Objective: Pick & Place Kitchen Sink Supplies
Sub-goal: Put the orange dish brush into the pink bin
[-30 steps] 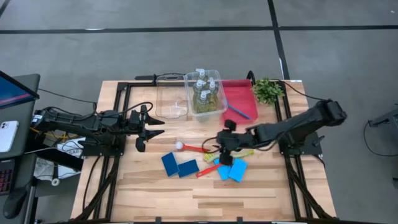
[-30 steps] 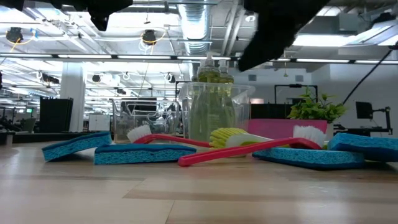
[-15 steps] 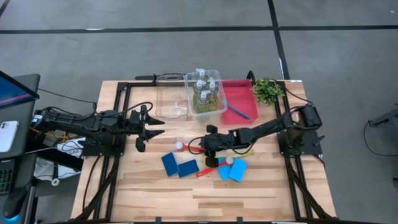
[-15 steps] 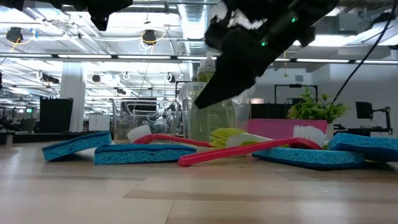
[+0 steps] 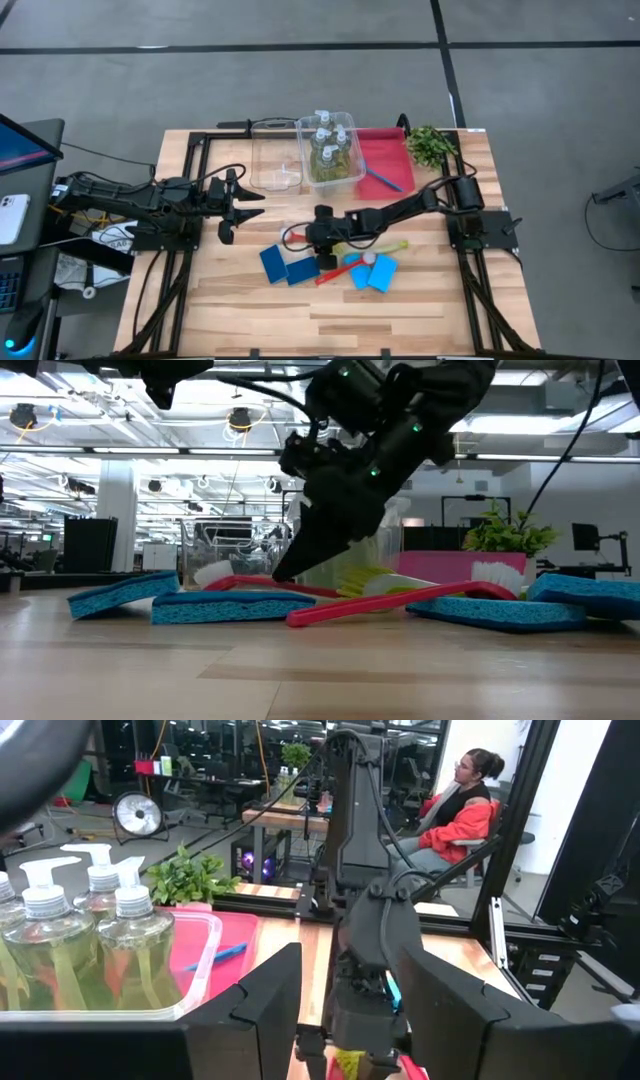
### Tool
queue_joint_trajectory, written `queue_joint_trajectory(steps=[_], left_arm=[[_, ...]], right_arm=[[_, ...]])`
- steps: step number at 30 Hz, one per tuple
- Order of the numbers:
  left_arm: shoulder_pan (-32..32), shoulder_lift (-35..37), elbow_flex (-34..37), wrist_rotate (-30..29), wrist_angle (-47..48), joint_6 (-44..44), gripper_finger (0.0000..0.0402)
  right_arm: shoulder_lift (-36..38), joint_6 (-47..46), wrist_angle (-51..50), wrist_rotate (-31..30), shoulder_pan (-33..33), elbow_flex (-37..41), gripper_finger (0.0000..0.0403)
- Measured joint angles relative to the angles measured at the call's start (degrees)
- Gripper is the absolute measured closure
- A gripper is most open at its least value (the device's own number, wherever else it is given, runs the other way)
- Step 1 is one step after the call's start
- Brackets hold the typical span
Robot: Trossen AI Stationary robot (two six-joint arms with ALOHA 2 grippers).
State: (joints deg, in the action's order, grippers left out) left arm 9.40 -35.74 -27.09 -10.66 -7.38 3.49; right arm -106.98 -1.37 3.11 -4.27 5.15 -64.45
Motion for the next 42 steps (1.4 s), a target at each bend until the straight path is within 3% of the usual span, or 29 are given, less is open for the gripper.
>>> queue_joint_trajectory(steps=[15,25,31,35,42], left_arm=[[0.0,-1.6,0.0,0.0,-0.1,0.0,0.0234],[0.0,-1.6,0.0,0.0,-0.4,0.0,0.0234],[0.0,-1.6,0.0,0.0,-0.4,0.0,0.0234],[0.0,-1.6,0.0,0.0,-0.4,0.0,0.0234],[0.0,-1.6,0.0,0.0,-0.4,0.0,0.0234]], right_arm=[[-1.2,-2.6,-4.6,-0.1,-3.1,-0.9,0.0286],[-1.1,-2.7,-5.9,-0.3,-3.0,-0.8,0.0390],[-1.0,-2.5,-8.3,-2.6,-2.6,-2.5,0.0378],[-1.0,-0.6,-13.7,-3.3,-2.0,-6.3,0.0393],[-1.0,0.4,-25.3,-3.4,0.1,-15.2,0.0375]])
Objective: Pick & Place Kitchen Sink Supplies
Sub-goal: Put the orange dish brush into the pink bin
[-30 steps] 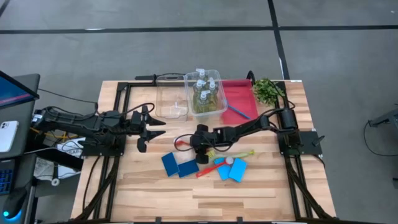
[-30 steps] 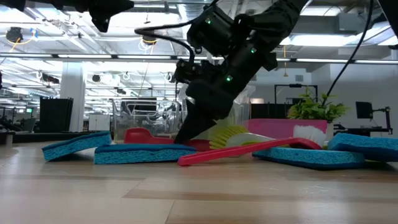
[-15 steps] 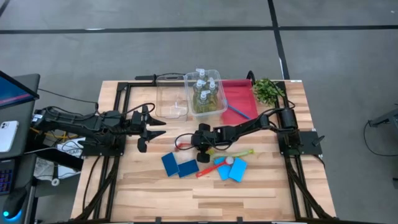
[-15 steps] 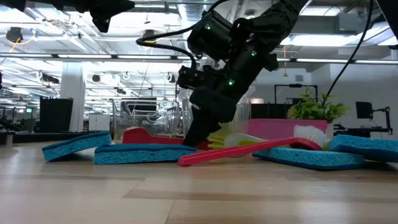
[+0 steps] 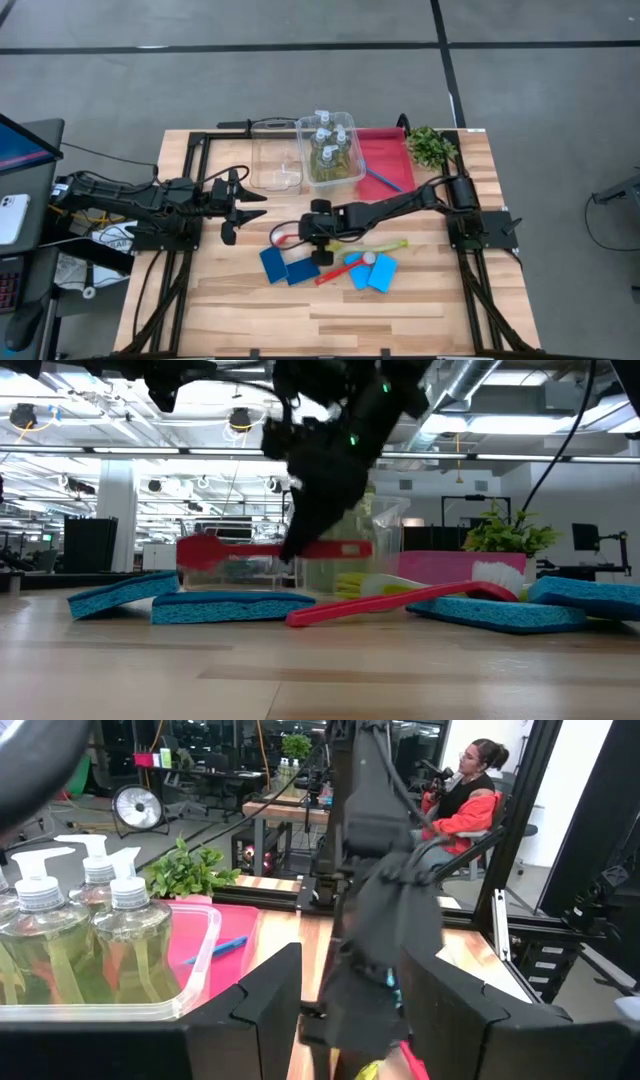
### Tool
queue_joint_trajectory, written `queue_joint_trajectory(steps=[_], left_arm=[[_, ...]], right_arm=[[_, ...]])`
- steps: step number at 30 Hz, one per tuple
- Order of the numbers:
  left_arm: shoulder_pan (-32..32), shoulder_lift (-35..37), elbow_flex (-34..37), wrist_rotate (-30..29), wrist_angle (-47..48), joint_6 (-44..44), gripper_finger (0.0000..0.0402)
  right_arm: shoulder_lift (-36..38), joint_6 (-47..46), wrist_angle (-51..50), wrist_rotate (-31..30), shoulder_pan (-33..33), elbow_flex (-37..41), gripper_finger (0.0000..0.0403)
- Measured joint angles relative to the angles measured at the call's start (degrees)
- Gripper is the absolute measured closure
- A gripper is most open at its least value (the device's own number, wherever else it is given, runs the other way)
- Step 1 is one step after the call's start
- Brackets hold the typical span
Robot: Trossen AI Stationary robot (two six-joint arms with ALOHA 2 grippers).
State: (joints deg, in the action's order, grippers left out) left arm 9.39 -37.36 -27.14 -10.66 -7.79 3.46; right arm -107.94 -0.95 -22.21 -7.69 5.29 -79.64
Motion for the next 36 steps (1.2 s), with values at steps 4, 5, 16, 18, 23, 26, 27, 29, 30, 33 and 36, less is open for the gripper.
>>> queue_joint_trajectory(steps=[4,5,16,18,23,26,27,29,30,33,36], left_arm=[[0.0,0.0,0.0,0.0,0.0,0.0,0.0234],[0.0,0.0,0.0,0.0,0.0,0.0,0.0234],[0.0,0.0,0.0,0.0,0.0,0.0,0.0234],[0.0,0.0,0.0,0.0,0.0,0.0,0.0234],[0.0,0.0,0.0,0.0,0.0,0.0,0.0234],[0.0,0.0,0.0,0.0,0.0,0.0,0.0234],[0.0,0.0,0.0,0.0,0.0,0.0,0.0234],[0.0,0.0,0.0,0.0,0.0,0.0,0.0234],[0.0,0.0,0.0,0.0,0.0,0.0,0.0234],[0.0,0.0,0.0,0.0,0.0,0.0,0.0234],[0.0,0.0,0.0,0.0,0.0,0.0,0.0234]], right_arm=[[1.3,0.0,-3.0,-1.1,1.6,-3.0,0.0392],[2.0,0.0,-3.3,-1.7,2.0,-3.3,0.0393],[18.6,-2.6,-11.4,-17.8,6.7,-1.3,0.0389],[21.9,-3.8,-12.8,-22.0,7.6,0.5,0.0393],[31.9,-9.0,-14.6,-32.3,9.3,7.3,0.0377],[38.0,-12.2,-15.1,-38.2,9.7,12.5,0.0372],[40.0,-13.3,-15.1,-40.1,9.7,14.3,0.0375],[43.9,-15.6,-15.1,-43.5,9.4,17.8,0.0385],[45.7,-16.8,-15.1,-45.1,9.1,19.4,0.0390],[50.5,-20.5,-15.0,-49.9,7.6,24.0,0.0393],[53.8,-22.6,-14.9,-53.0,5.2,27.9,0.0380]])
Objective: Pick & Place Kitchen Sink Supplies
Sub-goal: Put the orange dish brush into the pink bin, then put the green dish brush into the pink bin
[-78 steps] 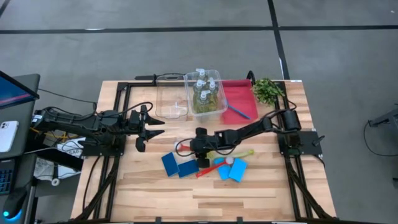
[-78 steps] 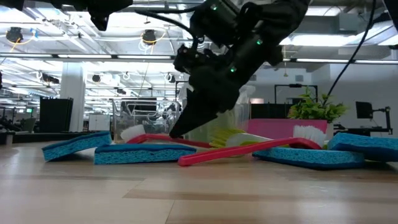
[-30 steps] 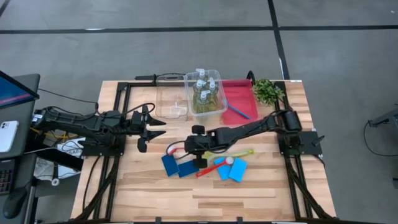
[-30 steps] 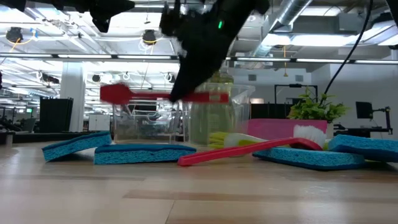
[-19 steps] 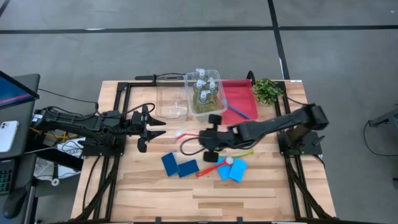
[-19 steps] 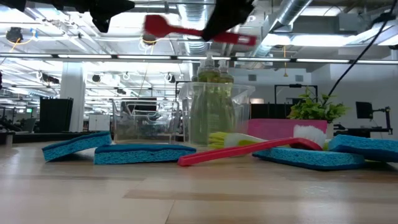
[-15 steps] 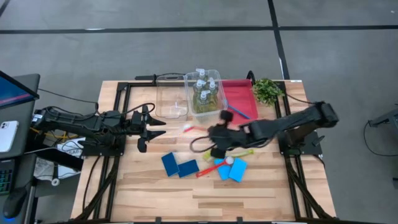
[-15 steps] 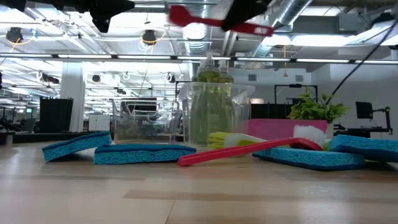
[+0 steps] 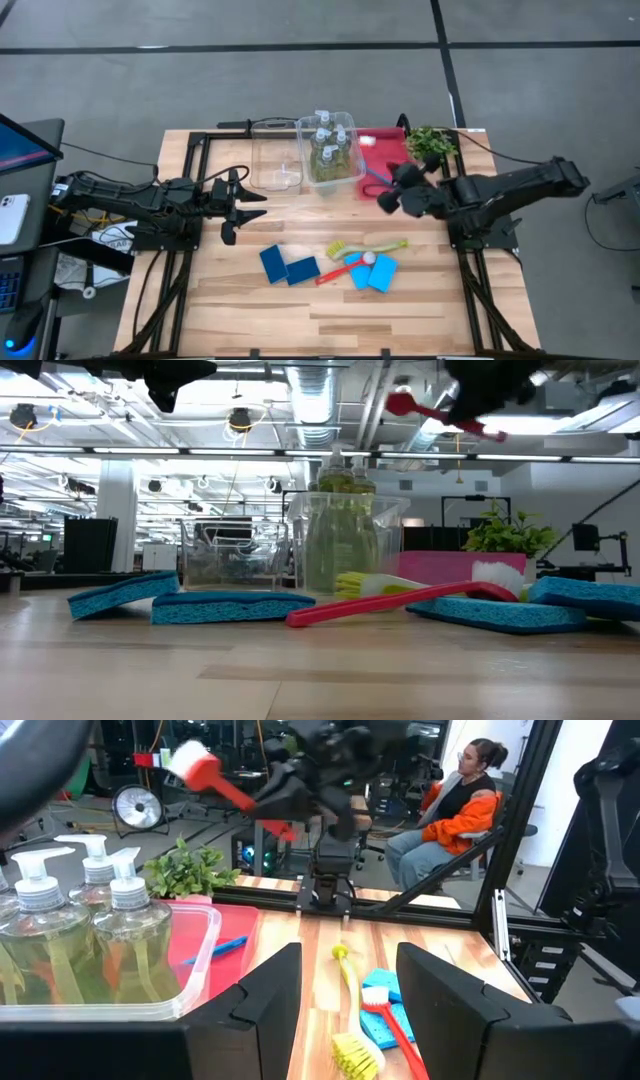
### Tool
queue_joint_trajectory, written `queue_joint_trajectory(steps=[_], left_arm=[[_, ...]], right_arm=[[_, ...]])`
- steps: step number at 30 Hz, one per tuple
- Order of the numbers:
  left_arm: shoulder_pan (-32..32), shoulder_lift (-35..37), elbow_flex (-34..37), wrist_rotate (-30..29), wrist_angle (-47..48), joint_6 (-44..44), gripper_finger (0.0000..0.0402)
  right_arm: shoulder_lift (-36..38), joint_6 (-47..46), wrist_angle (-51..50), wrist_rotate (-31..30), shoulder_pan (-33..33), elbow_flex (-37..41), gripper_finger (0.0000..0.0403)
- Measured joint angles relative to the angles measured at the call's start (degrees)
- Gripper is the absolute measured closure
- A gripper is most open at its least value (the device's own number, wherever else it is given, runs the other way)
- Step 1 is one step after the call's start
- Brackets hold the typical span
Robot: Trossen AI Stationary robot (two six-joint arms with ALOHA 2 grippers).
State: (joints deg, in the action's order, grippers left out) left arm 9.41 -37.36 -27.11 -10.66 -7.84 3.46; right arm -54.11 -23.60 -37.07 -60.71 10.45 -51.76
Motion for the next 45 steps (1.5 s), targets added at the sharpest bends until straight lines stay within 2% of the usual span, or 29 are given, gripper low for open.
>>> queue_joint_trajectory(steps=[4,8,12,18,30,45], left_arm=[[0.0,0.0,0.0,0.0,-0.2,0.0,0.0234],[0.0,0.0,0.0,0.0,-0.2,-0.2,0.0234],[0.0,0.0,0.0,0.0,-0.2,-0.2,0.0234],[0.0,0.0,0.0,0.0,-0.2,-0.2,0.0234],[0.0,0.0,0.0,0.0,-0.2,-0.2,0.0234],[0.0,0.0,0.0,0.0,-0.2,-0.2,0.0234]], right_arm=[[2.2,-2.3,0.1,-2.4,-5.2,4.1,0.0367],[2.2,-4.8,0.6,-2.6,-12.5,7.2,0.0386],[0.5,-5.4,5.3,-2.0,-18.9,10.0,0.0392],[-2.9,-1.6,15.0,5.4,-24.5,12.4,0.0347],[-9.5,-1.4,17.1,5.0,-27.6,12.4,0.0332],[-9.5,-1.3,18.1,5.0,-27.3,12.4,0.0331]])
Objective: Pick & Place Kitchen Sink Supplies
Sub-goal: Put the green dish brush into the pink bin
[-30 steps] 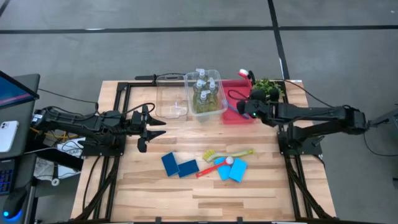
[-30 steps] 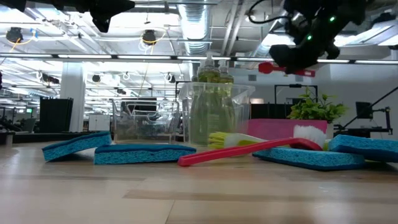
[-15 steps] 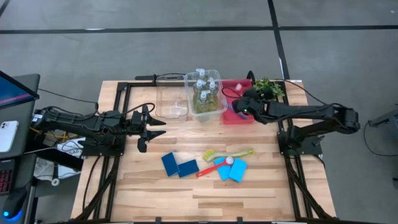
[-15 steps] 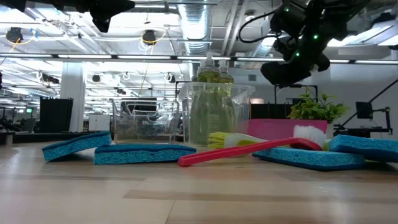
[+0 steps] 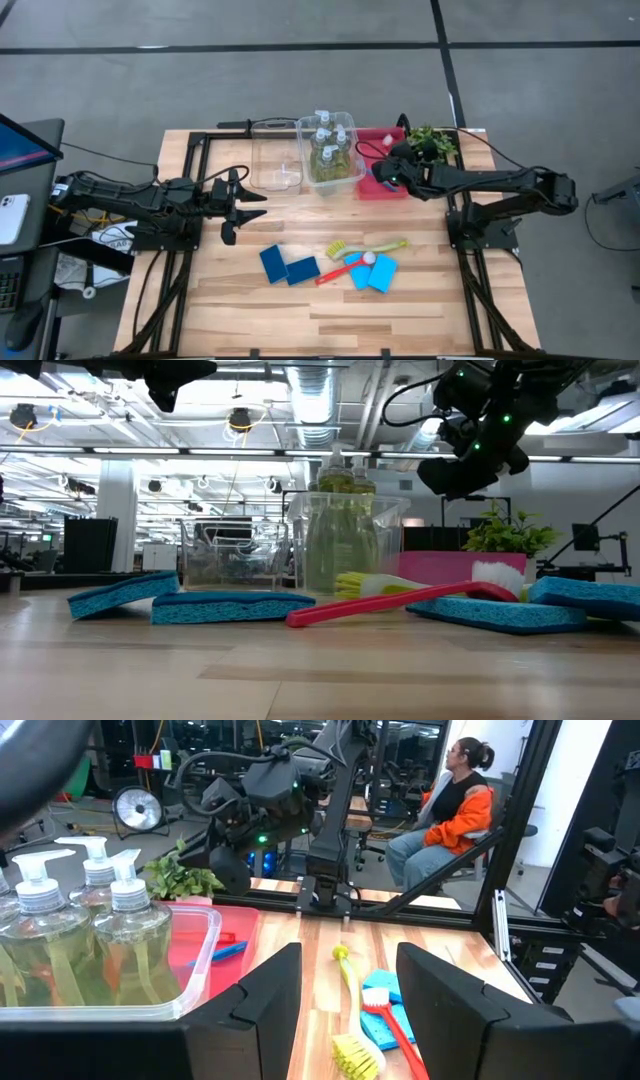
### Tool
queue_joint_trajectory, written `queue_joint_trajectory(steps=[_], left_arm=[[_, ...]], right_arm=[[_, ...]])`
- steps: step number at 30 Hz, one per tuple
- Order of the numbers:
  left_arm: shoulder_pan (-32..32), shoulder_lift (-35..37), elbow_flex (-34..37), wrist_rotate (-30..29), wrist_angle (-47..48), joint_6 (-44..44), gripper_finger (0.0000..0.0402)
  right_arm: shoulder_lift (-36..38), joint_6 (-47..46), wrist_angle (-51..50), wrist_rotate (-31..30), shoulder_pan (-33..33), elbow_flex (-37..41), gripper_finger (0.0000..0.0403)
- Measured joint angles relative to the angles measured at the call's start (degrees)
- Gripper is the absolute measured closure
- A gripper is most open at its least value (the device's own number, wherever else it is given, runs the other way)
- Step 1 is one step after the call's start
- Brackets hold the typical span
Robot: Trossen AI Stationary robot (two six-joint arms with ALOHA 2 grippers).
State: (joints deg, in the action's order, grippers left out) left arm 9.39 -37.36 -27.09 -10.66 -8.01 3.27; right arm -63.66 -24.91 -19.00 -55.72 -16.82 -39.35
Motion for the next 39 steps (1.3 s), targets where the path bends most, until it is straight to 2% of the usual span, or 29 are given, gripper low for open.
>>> queue_joint_trajectory(steps=[6,8,10,18,23,31,39], left_arm=[[0.0,0.0,0.0,0.0,0.0,0.0,0.0234],[0.0,0.0,0.0,0.0,0.0,0.0,0.0234],[0.0,0.0,0.0,0.0,0.0,0.0,0.0234],[0.0,0.0,0.0,0.0,0.0,0.0,0.0234],[0.0,0.0,0.0,0.0,0.0,0.0,0.0234],[0.0,0.0,0.0,0.0,0.0,0.0,0.0234],[0.0,0.0,0.0,0.0,0.0,0.0,0.0234]], right_arm=[[0.0,3.2,0.4,0.4,1.3,-0.1,0.0331],[0.0,6.4,0.3,3.1,2.5,-0.9,0.0331],[0.0,10.8,0.3,8.7,4.1,-1.7,0.0331],[0.0,25.2,0.0,40.9,13.0,-2.5,0.0331],[-0.1,24.2,0.3,51.9,18.2,-2.5,0.0332],[-4.7,20.5,0.6,52.8,23.6,-2.5,0.0332],[-11.6,20.8,3.4,52.8,24.3,-2.5,0.0332]])
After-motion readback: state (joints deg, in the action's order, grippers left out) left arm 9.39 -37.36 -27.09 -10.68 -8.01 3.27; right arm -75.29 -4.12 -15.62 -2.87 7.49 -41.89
